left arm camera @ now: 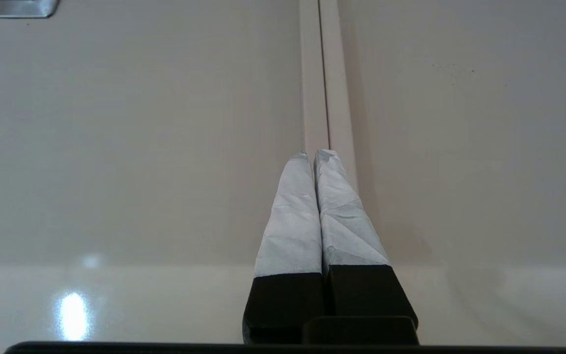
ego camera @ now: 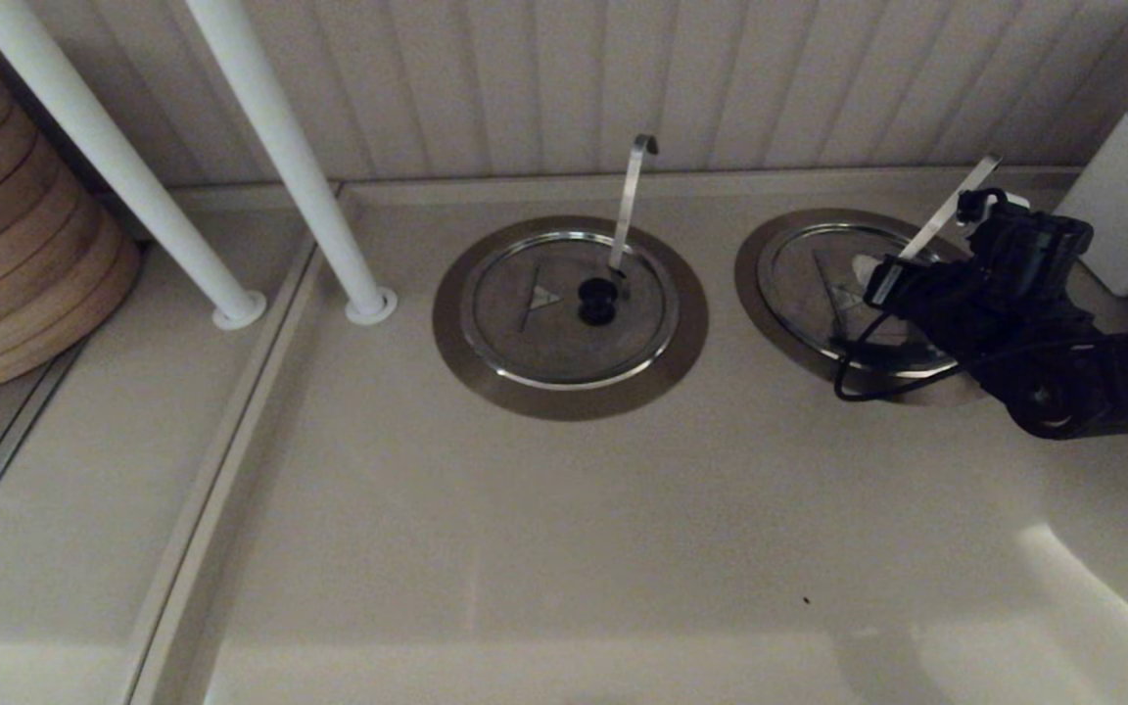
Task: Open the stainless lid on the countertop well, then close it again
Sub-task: Open the lid
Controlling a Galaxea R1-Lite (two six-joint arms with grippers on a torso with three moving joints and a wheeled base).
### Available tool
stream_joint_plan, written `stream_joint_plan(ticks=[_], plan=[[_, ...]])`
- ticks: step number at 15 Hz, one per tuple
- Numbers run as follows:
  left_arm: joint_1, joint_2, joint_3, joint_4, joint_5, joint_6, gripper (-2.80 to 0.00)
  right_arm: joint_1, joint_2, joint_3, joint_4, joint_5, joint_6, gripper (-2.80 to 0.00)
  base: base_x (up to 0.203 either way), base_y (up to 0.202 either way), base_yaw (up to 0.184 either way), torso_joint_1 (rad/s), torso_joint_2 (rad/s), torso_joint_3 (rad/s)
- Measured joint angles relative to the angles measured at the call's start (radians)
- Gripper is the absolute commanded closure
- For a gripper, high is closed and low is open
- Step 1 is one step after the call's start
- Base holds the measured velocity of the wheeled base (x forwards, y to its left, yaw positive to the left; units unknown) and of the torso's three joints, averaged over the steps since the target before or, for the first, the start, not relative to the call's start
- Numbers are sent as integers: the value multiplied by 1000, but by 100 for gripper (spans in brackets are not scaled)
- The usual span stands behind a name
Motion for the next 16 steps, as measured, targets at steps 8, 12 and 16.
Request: stream_joint_plan(ticks=[8,12,16], plan=[[0,0,0,0,0,0,0,-1,4,-1,0,1,1,-280,0,0,0,0,0,0],[0,0,0,0,-1,0,0,14,-14,5,0,2,38,-280,0,0,0,0,0,0],[0,0,0,0,0,0,0,26,-29,8,-1,3,42,-280,0,0,0,0,0,0]])
